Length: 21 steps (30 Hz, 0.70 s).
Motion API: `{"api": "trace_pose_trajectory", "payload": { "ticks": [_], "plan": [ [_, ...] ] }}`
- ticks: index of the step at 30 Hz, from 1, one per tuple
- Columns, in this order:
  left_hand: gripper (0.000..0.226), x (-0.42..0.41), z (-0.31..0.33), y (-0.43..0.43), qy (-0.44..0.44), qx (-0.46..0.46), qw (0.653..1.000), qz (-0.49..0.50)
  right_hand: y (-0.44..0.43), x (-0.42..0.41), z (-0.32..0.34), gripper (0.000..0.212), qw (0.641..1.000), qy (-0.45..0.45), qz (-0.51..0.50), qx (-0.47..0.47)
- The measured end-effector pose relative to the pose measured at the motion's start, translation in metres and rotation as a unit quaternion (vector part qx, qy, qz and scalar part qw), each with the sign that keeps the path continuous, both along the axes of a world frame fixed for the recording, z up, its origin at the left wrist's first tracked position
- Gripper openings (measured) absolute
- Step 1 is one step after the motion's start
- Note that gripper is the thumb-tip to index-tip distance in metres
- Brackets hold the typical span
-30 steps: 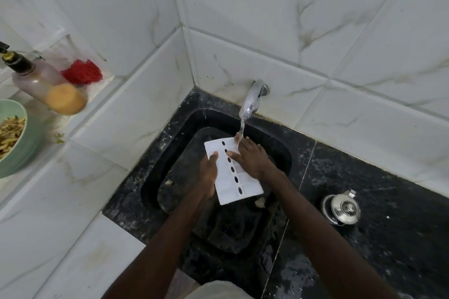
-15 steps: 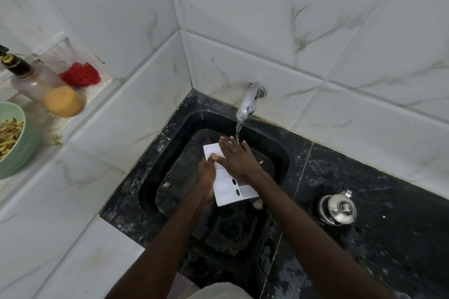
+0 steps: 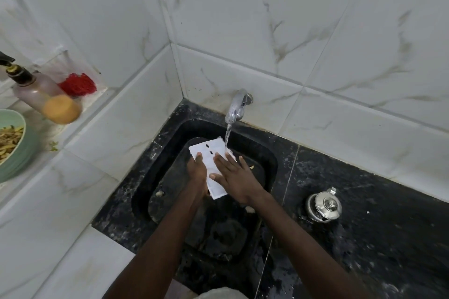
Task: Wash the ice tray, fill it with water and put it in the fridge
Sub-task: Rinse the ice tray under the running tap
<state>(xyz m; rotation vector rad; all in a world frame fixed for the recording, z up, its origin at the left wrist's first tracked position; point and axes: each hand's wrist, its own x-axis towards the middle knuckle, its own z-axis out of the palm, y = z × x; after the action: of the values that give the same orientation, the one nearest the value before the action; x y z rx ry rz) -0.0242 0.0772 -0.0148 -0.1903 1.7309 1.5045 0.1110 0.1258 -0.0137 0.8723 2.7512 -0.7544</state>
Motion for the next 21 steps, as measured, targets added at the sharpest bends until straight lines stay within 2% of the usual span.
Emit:
{"api": "trace_pose_trajectory", "payload": {
  "ticks": [7,9,12,14,18,21],
  "plan": [
    [0.044,-0.015,0.002,-0.001,-0.008,0.000,0.999,0.042,-0.026,0.025,0.005,0.078,1.000,0.029,0.007,0.005],
    [0.044,-0.023,0.002,-0.003,0.008,-0.027,0.998,0.053,-0.030,0.033,0.001,0.078,0.999,0.048,0.006,-0.010],
    [0.050,-0.036,-0.001,-0.009,0.028,-0.102,0.994,0.023,-0.027,0.043,-0.006,0.058,0.996,0.069,-0.029,-0.054],
    [0.052,-0.038,-0.004,-0.013,0.032,-0.136,0.990,0.034,-0.020,0.047,-0.009,0.053,0.994,0.065,-0.049,-0.071],
    [0.055,-0.033,-0.011,-0.018,0.052,-0.170,0.981,0.081,-0.010,0.037,-0.011,0.053,0.994,0.063,-0.041,-0.079],
    [0.058,-0.025,-0.009,-0.016,0.050,-0.190,0.979,0.052,-0.013,0.021,-0.009,0.059,0.995,0.057,-0.027,-0.074]
  ]
}}
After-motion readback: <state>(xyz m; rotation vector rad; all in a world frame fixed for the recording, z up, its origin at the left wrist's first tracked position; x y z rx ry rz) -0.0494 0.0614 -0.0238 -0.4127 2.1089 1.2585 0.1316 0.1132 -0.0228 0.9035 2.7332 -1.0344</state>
